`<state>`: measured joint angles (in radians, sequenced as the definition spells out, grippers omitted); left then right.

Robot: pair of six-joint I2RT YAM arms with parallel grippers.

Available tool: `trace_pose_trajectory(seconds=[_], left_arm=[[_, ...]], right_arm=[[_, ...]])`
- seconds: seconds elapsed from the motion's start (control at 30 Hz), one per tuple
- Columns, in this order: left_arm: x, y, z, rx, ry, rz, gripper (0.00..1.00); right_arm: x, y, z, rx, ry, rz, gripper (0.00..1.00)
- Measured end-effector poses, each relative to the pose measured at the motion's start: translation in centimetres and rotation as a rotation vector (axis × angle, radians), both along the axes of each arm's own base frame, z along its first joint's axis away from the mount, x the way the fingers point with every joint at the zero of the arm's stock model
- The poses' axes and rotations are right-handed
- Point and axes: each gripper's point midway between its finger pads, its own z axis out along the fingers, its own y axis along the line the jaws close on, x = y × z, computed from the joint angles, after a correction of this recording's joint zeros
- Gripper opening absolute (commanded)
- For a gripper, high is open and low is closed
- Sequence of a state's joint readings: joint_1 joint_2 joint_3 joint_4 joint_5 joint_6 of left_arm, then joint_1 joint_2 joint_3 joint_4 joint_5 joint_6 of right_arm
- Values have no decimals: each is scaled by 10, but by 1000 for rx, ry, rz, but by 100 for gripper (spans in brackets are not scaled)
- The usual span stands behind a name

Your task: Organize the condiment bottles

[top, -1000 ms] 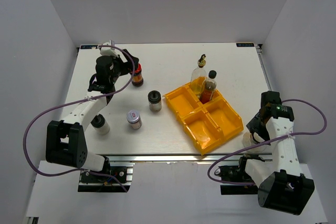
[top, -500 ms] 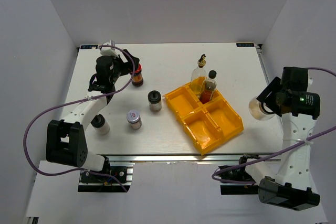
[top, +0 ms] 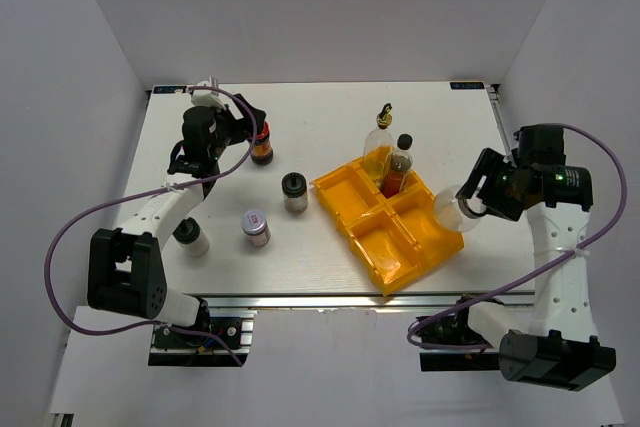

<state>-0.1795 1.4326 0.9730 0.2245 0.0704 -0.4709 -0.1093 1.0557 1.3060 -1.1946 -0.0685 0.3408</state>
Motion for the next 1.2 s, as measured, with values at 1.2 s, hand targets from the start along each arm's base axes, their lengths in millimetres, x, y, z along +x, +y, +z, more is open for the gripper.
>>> trace_pose_trajectory(seconds=[1.2], left_arm=[[-18,-4,0,30,-12,-61,98]], right_arm=[[14,71,-11,-43,-83,263,0]])
